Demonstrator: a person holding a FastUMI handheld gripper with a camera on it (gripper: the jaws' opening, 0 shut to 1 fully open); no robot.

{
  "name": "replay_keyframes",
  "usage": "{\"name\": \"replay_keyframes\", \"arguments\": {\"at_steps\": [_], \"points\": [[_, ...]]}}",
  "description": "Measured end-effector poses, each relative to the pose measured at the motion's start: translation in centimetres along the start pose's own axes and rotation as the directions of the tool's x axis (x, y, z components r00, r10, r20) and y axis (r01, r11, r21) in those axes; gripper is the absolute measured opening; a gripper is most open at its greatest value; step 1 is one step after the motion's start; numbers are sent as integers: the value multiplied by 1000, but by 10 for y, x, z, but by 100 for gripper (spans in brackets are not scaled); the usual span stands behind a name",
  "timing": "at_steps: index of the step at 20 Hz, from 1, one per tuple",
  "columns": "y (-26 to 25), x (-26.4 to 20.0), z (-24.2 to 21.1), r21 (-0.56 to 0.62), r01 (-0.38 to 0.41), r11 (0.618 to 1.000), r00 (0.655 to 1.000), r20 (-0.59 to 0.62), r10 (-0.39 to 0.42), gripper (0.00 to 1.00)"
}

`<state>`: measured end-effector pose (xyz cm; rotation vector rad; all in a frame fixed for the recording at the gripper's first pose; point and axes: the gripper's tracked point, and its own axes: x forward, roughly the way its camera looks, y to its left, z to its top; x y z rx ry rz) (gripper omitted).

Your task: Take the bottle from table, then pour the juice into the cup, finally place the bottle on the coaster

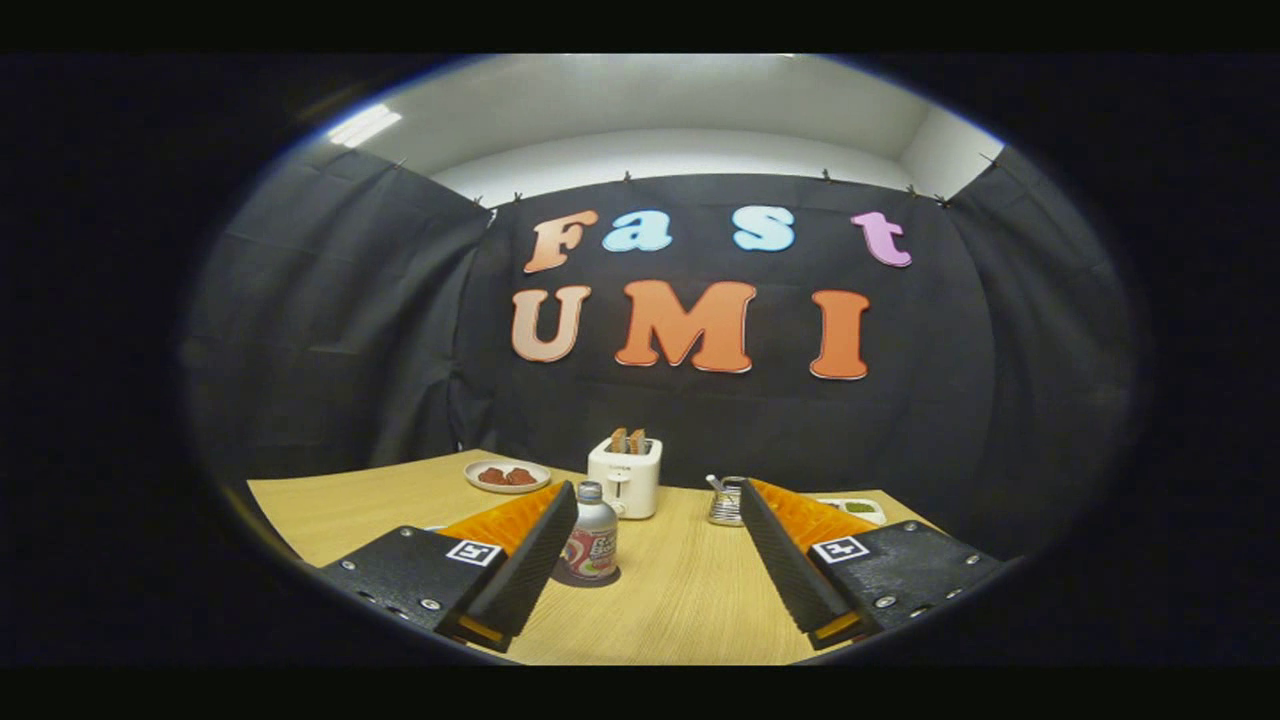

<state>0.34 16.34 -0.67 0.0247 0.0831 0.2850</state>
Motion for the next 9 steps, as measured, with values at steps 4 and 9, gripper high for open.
{"name": "replay_keyframes", "arguments": {"at_steps": [4, 9], "points": [[-19, -23, 4, 39, 15, 999, 1000, 10, -15, 97], [-49, -39, 4, 16, 81, 997, 996, 28, -81, 97]]}}
